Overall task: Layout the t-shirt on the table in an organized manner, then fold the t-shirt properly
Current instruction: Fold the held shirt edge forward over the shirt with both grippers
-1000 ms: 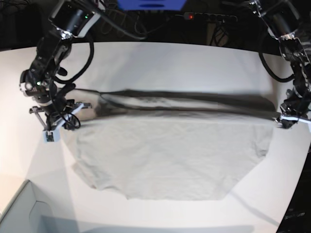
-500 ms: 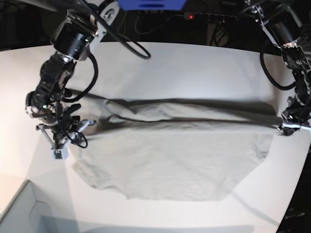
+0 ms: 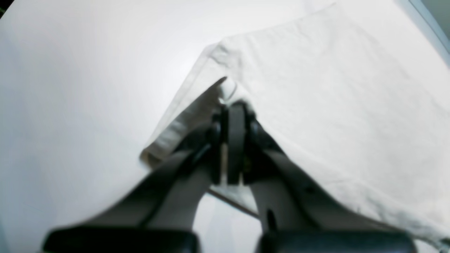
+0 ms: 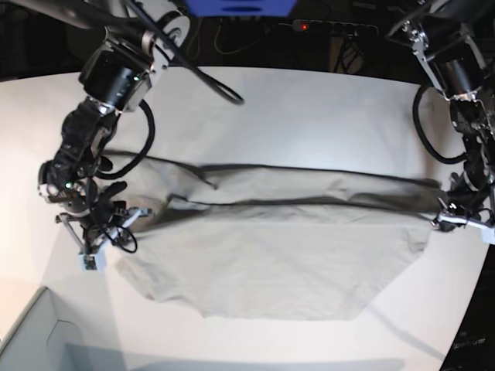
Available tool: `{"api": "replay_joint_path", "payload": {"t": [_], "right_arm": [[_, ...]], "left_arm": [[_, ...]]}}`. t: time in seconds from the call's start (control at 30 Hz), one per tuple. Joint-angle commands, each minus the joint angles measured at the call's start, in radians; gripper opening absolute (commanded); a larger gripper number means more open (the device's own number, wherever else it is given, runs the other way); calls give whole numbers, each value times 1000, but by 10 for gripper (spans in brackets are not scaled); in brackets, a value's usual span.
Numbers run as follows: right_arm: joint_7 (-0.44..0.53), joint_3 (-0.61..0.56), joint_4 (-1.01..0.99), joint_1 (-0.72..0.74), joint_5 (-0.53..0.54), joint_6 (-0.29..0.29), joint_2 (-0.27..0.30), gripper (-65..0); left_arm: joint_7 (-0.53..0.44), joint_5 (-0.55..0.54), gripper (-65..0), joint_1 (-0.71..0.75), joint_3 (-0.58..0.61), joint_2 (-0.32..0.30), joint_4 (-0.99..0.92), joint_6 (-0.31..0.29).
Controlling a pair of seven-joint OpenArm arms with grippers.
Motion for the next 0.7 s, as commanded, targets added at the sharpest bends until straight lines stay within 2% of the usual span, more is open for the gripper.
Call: {"api": "replay_joint_path", "payload": {"t": [0.0,0.27,0.57,0.67], "right_arm": [[22,-3,21,31,14,4,4,-650],[30,-3,-50,34,14,4,4,-650],[30,-5,-64,49,12,4,4,-650],[24,-7,-64,49,12,4,22,-650]], "left_arm": [[-24,-9,-650,-22,-4,-29,12,-6],[-24,-9,-650,-39,-1,-32,9,-6],[-24,-8,-649,-113,1,-37,-96,-7],[-24,-8,-637,-136,1,-37,-106,-7]]}}
